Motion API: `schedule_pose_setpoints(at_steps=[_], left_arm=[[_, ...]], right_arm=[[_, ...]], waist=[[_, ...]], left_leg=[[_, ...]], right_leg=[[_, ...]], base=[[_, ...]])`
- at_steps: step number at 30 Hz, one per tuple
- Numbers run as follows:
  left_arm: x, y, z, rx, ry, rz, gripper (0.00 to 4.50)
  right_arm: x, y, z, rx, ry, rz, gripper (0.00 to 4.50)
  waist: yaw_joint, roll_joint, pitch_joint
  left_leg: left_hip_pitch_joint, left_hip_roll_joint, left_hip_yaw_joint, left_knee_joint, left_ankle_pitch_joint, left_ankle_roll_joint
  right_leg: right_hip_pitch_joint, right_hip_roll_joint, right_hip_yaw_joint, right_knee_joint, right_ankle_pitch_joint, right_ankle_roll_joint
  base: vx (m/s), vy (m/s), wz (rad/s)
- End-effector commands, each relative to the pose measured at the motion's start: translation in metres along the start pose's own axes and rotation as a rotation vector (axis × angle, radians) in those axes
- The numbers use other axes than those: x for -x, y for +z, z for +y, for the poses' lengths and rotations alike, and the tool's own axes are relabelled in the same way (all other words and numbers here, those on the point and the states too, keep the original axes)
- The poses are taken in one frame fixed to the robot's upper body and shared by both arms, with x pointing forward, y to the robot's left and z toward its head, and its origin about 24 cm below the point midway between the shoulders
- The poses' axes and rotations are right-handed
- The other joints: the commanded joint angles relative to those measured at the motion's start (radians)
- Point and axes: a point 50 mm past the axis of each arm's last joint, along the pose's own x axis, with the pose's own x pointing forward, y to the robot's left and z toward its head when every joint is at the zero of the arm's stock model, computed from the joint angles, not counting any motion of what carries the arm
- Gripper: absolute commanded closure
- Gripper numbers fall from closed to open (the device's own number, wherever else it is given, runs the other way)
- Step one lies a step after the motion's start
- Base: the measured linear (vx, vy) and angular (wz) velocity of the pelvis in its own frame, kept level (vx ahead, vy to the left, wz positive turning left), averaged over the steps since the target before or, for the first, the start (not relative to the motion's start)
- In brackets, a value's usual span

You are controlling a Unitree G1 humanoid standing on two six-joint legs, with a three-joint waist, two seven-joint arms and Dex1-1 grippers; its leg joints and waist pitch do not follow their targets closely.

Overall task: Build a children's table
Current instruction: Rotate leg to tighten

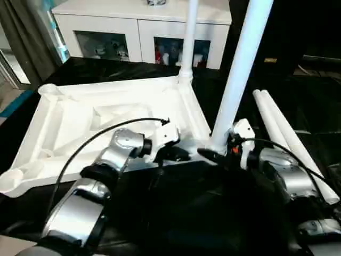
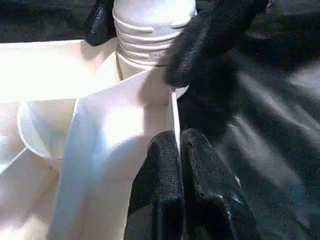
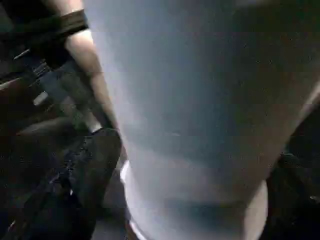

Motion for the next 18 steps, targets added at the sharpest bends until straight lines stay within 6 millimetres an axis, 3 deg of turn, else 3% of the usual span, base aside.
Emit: schedule_pose_setpoints(at_steps=[1, 5, 11, 18], left_arm=[[-0.008, 0.013, -0.006, -0.045, -0.105, -0.068, 4.5], [0.002, 0.008, -0.007, -0.049, -0.126, -0.061, 4.5], [0.008, 0.005, -0.008, -0.047, -0.126, -0.059, 4.5], [0.008, 0.004, -0.009, -0.04, -0.12, -0.065, 4.5]], right_arm=[[-0.002, 0.004, 0.006, 0.022, 0.076, 0.011, 0.6], [0.008, 0.003, 0.008, 0.033, 0.132, 0.044, 0.6], [0.009, 0.003, 0.01, 0.024, 0.153, 0.049, 1.27], [0.005, 0.0, 0.017, -0.006, 0.181, 0.049, 1.66]], waist=[[0.004, -0.014, -0.067], [0.008, -0.013, -0.068], [0.01, -0.015, -0.07], [0.009, -0.014, -0.069]], left_leg=[[0.018, 0.081, -0.043, -0.068, -0.15, 0.089], [0.018, 0.083, -0.044, -0.069, -0.138, 0.082], [0.016, 0.081, -0.044, -0.067, -0.121, 0.083], [0.018, 0.081, -0.044, -0.067, -0.127, 0.08]], right_leg=[[0.041, -0.099, 0.057, -0.074, -0.132, -0.259], [0.04, -0.099, 0.057, -0.071, -0.126, -0.257], [0.041, -0.099, 0.056, -0.066, -0.093, -0.262], [0.039, -0.098, 0.055, -0.069, -0.117, -0.256]], base=[[0.0, 0.0, 0.0], [0.0, 0.0, 0.0], [0.0, 0.0, 0.0], [0.0, 0.0, 0.0]])
